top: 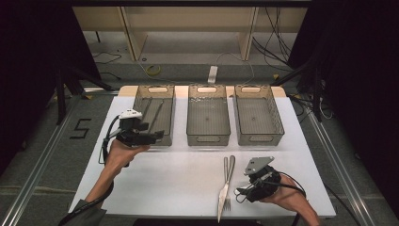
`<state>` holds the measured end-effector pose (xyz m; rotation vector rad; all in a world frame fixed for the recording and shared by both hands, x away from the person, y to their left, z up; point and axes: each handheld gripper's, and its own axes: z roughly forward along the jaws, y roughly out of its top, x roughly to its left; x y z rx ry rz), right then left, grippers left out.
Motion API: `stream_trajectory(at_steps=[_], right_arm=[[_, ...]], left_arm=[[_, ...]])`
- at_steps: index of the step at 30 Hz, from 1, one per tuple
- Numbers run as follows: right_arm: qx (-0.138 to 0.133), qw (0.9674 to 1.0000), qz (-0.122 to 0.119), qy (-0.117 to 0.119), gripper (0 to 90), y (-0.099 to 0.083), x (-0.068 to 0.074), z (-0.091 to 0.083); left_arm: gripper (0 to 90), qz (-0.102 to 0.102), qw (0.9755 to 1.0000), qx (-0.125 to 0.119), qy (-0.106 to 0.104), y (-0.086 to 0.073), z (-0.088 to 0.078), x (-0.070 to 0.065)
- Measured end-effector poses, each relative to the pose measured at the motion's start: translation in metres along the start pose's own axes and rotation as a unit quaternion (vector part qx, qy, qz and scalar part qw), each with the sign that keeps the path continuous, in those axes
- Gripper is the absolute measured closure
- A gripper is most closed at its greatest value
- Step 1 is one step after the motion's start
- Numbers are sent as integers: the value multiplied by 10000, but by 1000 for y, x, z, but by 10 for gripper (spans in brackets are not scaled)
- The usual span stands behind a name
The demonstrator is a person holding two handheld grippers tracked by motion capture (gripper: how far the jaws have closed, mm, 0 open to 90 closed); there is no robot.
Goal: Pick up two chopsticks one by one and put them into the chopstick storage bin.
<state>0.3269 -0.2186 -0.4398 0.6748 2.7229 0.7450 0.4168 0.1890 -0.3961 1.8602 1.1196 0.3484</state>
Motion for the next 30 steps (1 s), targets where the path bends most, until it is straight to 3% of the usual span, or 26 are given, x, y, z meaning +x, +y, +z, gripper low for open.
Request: stream_trajectory(at_steps=[2, 8, 18, 30], right_arm=[[40, 10000, 13, -1, 264, -1, -1, 0], [206, 9997, -99, 48, 260, -4, -2, 4], [413, 9988, -260, 102, 254, -4, -3, 13], [686, 9970, -353, 76, 261, -8, -4, 17]], left_arm=[[215, -48, 9998, -66, -158, -6, -1, -5], [193, 171, 9994, -127, -287, -19, -6, -17], [162, 330, 9973, -281, -601, -34, -16, -34], [156, 588, 9965, -335, -499, -46, -25, -45]])
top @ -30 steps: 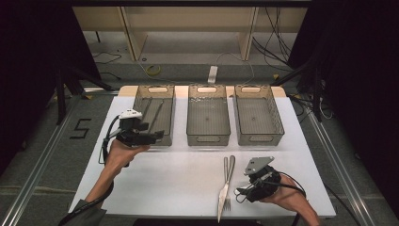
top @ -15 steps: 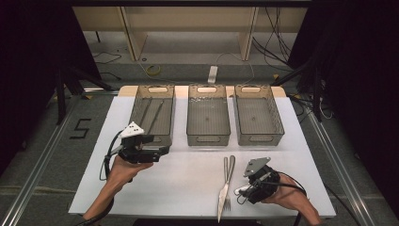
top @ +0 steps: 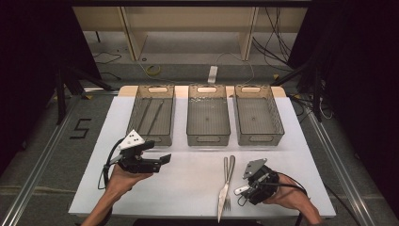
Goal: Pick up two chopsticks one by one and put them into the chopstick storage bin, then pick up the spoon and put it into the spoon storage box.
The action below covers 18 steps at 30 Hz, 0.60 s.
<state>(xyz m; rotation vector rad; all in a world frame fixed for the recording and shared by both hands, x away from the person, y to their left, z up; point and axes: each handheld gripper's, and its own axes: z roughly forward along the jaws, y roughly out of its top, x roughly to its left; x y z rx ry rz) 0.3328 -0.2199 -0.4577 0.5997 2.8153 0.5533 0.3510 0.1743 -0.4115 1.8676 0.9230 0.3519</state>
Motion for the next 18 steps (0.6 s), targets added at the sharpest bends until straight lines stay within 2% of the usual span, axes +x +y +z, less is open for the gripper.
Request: stream_trajectory(at_steps=[5, 9, 18], right_arm=[[70, 10000, -28, 9, 264, -1, 1, 1], [139, 9999, -5, -3, 267, -1, 0, 2], [281, 9996, -93, -23, 288, -2, -2, 4]], left_arm=[[156, 157, 9998, 94, 55, -6, -1, -3], [155, -30, 10000, 35, -56, -7, -2, -3], [155, -48, 10000, 42, -26, -9, -4, -3]])
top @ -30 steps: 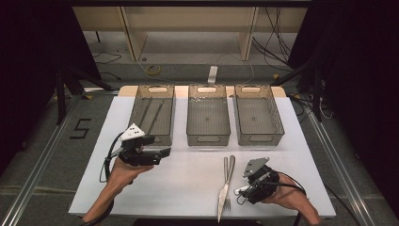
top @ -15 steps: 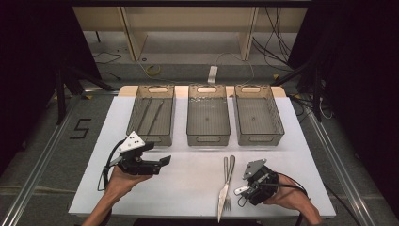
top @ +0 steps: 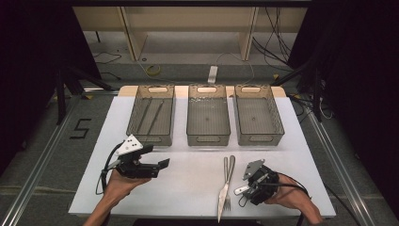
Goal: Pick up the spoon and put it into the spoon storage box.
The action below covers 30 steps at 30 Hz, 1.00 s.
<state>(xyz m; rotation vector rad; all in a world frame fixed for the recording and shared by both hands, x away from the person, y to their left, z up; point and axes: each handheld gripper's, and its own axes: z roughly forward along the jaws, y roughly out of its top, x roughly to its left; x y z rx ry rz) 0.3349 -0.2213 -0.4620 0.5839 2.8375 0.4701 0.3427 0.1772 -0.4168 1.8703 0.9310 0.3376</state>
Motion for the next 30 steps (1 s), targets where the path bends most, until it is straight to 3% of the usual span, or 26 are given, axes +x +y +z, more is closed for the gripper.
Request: stream_trajectory(at_steps=[18, 30], right_arm=[[99, 9999, -51, 65, 414, 1, -3, -1], [218, 9983, 193, 501, 586, 4, -10, 0]], left_arm=[[155, 155, 9999, 35, -46, -2, 0, -7], [156, 215, 9997, 61, -58, -3, 1, -9]])
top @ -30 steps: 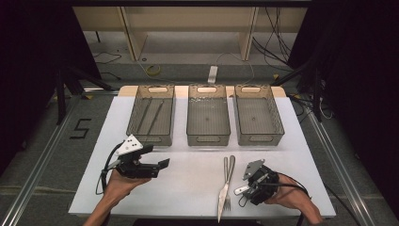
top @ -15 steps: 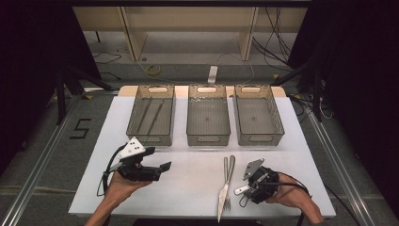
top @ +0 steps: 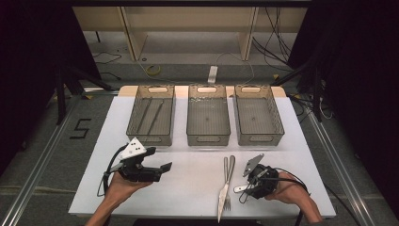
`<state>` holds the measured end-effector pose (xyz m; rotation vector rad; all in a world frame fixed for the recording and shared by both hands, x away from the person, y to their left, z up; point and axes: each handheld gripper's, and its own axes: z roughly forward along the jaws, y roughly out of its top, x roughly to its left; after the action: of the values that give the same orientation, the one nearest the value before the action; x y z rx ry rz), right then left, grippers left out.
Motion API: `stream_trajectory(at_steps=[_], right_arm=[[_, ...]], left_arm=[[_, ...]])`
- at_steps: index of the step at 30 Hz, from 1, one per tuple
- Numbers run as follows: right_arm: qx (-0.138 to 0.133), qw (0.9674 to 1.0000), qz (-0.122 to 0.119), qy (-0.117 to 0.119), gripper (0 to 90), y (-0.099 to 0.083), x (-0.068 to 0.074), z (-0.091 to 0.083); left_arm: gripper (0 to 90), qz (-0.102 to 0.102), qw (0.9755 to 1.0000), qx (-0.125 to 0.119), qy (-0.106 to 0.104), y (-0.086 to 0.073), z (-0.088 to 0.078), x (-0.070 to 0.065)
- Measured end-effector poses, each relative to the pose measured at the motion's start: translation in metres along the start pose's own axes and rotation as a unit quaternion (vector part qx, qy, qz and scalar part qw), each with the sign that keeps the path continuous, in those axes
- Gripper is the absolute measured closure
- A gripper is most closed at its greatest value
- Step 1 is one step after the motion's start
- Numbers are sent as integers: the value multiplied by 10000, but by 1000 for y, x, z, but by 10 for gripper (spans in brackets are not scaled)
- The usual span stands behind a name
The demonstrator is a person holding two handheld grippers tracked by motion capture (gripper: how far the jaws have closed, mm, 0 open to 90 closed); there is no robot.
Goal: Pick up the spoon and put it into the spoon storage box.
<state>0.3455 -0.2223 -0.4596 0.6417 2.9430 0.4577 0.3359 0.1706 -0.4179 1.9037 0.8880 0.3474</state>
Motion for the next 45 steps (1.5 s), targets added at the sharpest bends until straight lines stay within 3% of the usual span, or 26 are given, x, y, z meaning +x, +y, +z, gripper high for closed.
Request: stream_trajectory(at_steps=[10, 20, 35, 45], right_arm=[[29, 10000, -77, 22, 744, 1, 1, 0], [83, 9998, -171, -83, 758, 4, 6, -3], [-576, 9981, 71, -208, 760, 5, 4, -27], [-1195, 9911, 472, -338, 761, 7, -10, -53]], left_arm=[[156, 50, 10000, 13, -1, 0, 0, 0], [156, 59, 10000, 10, 20, 0, 0, 0], [156, -5, 10000, -66, 39, 0, -1, 1], [156, -86, 9998, -179, 101, 1, -4, 5]])
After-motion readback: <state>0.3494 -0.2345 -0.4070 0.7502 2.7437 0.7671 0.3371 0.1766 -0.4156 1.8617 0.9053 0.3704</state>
